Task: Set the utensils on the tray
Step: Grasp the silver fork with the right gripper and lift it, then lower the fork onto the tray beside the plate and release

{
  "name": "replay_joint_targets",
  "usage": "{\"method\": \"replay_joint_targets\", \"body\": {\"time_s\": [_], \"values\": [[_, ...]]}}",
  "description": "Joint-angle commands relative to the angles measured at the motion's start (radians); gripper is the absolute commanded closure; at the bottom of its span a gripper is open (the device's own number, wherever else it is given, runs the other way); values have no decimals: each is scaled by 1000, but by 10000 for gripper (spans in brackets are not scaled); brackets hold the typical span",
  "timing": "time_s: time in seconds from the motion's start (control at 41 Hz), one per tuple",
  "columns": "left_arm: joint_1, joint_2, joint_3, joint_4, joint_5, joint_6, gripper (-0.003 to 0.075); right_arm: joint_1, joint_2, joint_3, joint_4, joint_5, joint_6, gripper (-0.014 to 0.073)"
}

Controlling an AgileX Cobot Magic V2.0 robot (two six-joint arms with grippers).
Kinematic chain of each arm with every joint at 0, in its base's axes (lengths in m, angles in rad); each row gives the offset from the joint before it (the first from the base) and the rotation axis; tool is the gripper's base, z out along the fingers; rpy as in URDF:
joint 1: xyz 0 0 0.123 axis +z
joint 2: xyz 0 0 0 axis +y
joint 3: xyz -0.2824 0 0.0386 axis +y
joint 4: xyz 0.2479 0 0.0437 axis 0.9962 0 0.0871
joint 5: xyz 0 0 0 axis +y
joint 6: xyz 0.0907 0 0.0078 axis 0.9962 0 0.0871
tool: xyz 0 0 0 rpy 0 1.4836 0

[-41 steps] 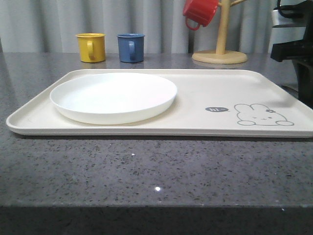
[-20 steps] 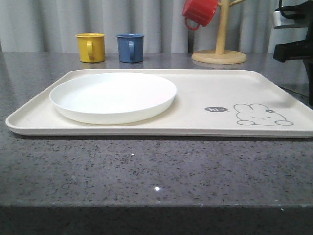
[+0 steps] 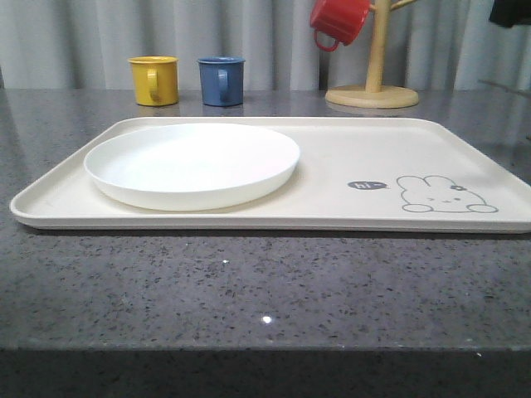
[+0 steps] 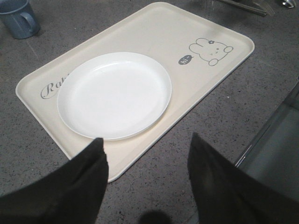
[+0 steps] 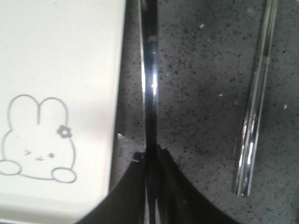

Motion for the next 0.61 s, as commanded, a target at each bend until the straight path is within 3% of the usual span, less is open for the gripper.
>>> {"method": "replay_joint_targets", "body": {"time_s": [0.0, 0.341, 0.585], "values": [[1, -1, -24, -7, -74, -9, 352, 28, -76, -28, 46, -7, 1, 622], [1, -1, -24, -7, -74, -9, 352, 225, -17, -125, 184, 2, 17, 622], [1, -1, -24, -7, -74, -9, 352, 247, 110, -145, 219, -62, 145, 621]]}}
